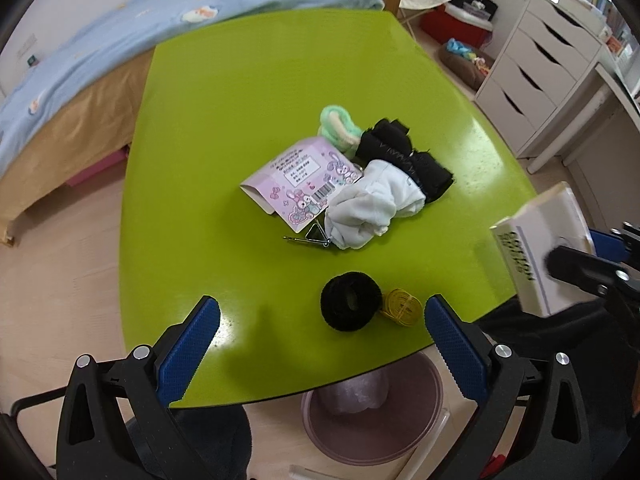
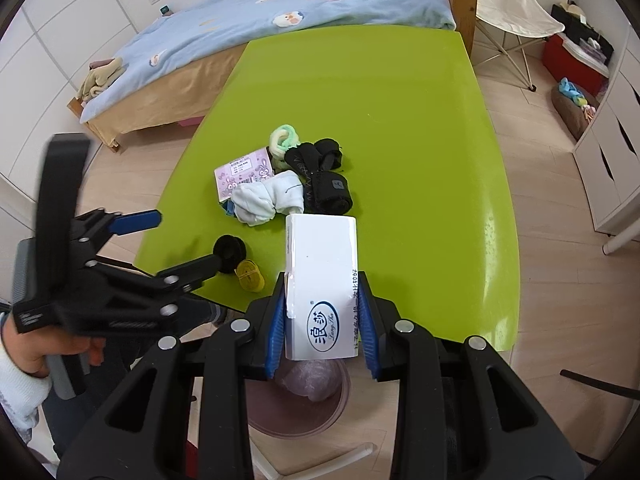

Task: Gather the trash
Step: 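Grasp the tissue box with the right gripper while the left gripper grasps the black hair tie, then carry both items over the pink wastebasket and open both grippers to drop them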

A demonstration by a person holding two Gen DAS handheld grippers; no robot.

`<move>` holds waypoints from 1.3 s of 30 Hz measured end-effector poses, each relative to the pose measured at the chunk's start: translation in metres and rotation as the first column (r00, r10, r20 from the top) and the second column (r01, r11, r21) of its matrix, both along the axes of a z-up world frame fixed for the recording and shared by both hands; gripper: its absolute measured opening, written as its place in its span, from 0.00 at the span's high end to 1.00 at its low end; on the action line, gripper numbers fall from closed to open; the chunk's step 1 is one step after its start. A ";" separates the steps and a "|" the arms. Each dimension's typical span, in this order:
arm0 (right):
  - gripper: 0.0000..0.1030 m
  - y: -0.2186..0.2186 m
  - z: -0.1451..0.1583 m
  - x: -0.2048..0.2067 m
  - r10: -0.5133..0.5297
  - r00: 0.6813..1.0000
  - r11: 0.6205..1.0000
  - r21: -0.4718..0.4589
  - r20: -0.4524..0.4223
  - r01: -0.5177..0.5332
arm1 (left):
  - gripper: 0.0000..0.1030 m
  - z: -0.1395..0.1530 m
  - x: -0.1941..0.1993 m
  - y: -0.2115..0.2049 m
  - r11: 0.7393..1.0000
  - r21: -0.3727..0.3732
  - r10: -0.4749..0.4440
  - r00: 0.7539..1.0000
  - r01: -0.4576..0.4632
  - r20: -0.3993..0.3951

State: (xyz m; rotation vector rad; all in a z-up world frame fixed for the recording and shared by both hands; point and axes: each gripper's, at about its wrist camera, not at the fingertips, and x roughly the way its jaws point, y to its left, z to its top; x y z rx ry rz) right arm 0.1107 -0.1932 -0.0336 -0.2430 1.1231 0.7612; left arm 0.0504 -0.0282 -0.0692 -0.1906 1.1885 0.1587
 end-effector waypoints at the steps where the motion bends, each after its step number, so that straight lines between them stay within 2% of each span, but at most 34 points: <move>1: 0.69 0.000 0.000 -0.001 -0.001 1.000 1.000 0.001 -0.001 0.001 | 0.05 -0.004 0.002 0.001 1.000 -0.003 0.007 1.000 -0.007 -0.009; 4: 0.69 -0.003 -0.002 0.000 -0.005 1.000 1.000 0.005 -0.004 0.005 | 0.07 -0.011 0.008 0.004 0.999 -0.019 0.031 0.999 -0.031 -0.026; 10: 0.69 -0.004 -0.005 -0.001 -0.006 1.000 1.000 0.010 -0.011 0.007 | 0.35 -0.021 0.011 0.008 0.996 -0.065 0.052 0.997 -0.055 -0.053; 12: 0.69 -0.002 -0.006 -0.001 -0.004 1.000 1.000 0.011 -0.013 0.005 | 0.57 -0.023 0.011 0.007 0.996 -0.079 0.046 0.997 -0.050 -0.056; 13: 0.69 -0.002 -0.007 -0.002 -0.004 1.000 1.000 0.011 -0.013 0.004 | 0.59 -0.024 0.011 0.007 0.995 -0.083 0.046 0.997 -0.051 -0.055; 14: 0.69 -0.001 -0.007 -0.001 -0.003 1.000 1.000 0.012 -0.013 0.003 | 0.70 -0.023 0.010 0.007 0.995 -0.085 0.045 0.998 -0.050 -0.050; 15: 0.69 -0.001 -0.007 -0.002 -0.001 1.000 1.000 0.013 -0.012 0.002 | 0.73 -0.023 0.009 0.007 0.994 -0.099 0.040 0.998 -0.045 -0.046; 18: 0.69 0.002 -0.007 -0.003 0.002 1.000 1.000 0.015 -0.008 -0.002 | 0.76 -0.019 0.004 0.009 0.994 -0.106 0.037 0.999 -0.039 -0.017; 26: 0.69 0.003 -0.003 -0.014 0.023 1.000 1.000 0.020 0.007 -0.023 | 0.76 0.011 -0.018 0.008 0.996 -0.089 0.018 0.998 -0.012 0.066; 34: 0.69 -0.004 0.006 -0.042 0.059 0.998 0.998 0.023 0.023 -0.060 | 0.76 0.039 -0.053 -0.005 0.998 -0.052 -0.033 0.992 0.039 0.121; 39: 0.69 -0.012 0.009 -0.067 0.085 0.996 0.996 0.030 0.016 -0.086 | 0.76 0.046 -0.075 -0.016 0.997 -0.047 -0.049 0.989 0.056 0.136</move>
